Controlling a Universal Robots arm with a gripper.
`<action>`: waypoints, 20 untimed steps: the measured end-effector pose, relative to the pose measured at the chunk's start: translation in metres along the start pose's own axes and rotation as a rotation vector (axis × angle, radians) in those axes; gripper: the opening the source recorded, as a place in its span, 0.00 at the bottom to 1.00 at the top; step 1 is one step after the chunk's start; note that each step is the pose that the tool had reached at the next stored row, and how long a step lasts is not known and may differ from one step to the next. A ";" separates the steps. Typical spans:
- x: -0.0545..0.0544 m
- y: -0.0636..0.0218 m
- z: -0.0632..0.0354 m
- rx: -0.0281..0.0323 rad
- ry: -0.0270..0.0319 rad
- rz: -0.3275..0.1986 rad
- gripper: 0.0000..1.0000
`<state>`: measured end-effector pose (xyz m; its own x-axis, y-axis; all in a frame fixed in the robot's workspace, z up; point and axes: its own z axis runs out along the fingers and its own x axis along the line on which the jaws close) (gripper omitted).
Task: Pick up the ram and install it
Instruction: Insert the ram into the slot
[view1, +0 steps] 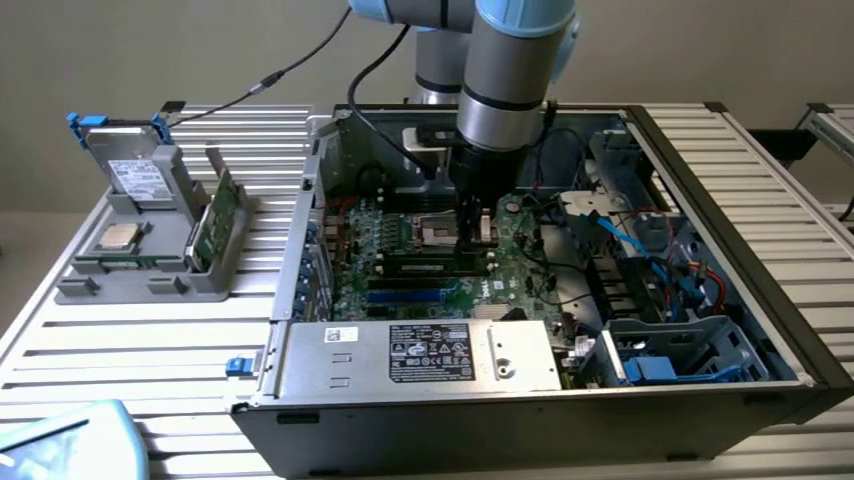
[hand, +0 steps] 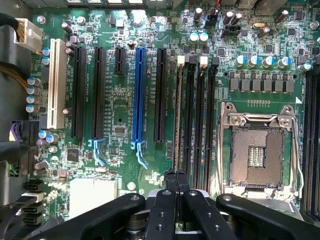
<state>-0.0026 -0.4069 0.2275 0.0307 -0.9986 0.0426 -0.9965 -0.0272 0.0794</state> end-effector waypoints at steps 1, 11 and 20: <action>0.000 0.0008 -0.0021 -0.0002 -0.0004 0.000 0.11; -0.003 0.0311 -0.0040 -0.0004 -0.0014 0.000 0.11; -0.003 0.0360 0.0017 0.0000 0.0019 0.000 0.11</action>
<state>-0.0388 -0.4045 0.2286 0.0308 -0.9985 0.0445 -0.9965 -0.0272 0.0795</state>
